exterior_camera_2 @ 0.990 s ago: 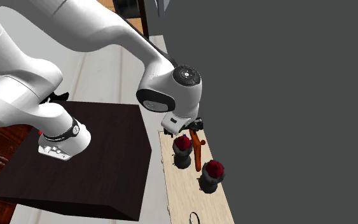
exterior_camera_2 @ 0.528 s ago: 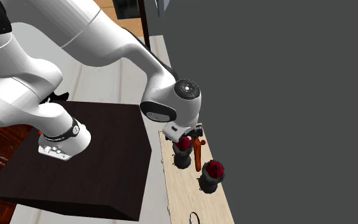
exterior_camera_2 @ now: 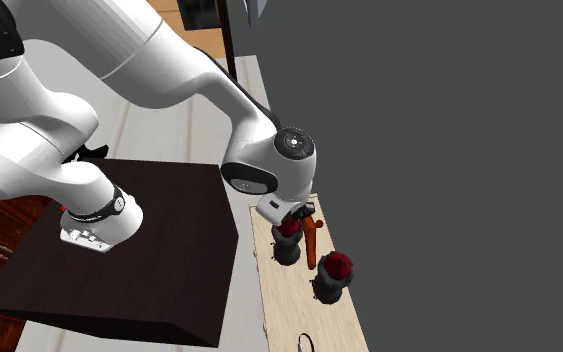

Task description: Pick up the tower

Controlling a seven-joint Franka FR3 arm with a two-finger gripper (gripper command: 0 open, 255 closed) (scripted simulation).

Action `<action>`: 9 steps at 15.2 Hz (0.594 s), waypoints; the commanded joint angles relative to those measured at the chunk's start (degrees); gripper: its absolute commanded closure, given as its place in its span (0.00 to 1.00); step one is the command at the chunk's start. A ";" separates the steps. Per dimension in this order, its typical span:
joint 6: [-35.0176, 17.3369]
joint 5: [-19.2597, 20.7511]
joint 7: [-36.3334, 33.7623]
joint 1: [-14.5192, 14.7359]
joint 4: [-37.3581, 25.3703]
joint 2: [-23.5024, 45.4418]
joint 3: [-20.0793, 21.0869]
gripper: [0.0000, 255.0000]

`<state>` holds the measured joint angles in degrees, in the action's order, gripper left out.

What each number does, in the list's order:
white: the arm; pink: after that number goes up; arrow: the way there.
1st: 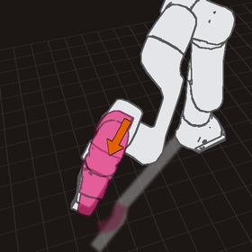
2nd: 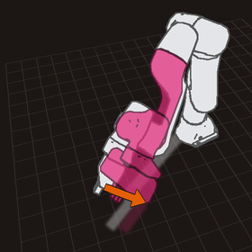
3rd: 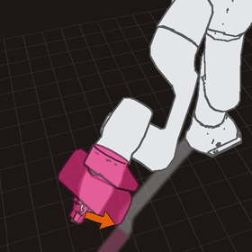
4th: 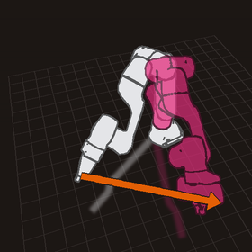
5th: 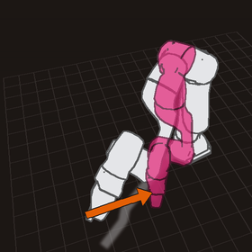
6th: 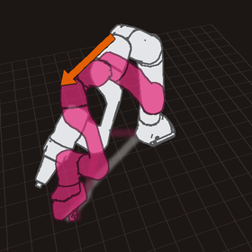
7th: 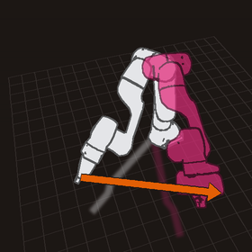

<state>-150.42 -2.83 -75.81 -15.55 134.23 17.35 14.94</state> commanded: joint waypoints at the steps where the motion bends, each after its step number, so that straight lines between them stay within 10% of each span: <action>1: 0.00 0.00 0.00 0.00 0.00 0.02 0.00 1.00; 9: 3.56 -1.15 0.56 -0.55 0.07 -3.67 0.64 1.00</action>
<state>-147.62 -3.69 -75.33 -16.01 134.18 14.65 15.40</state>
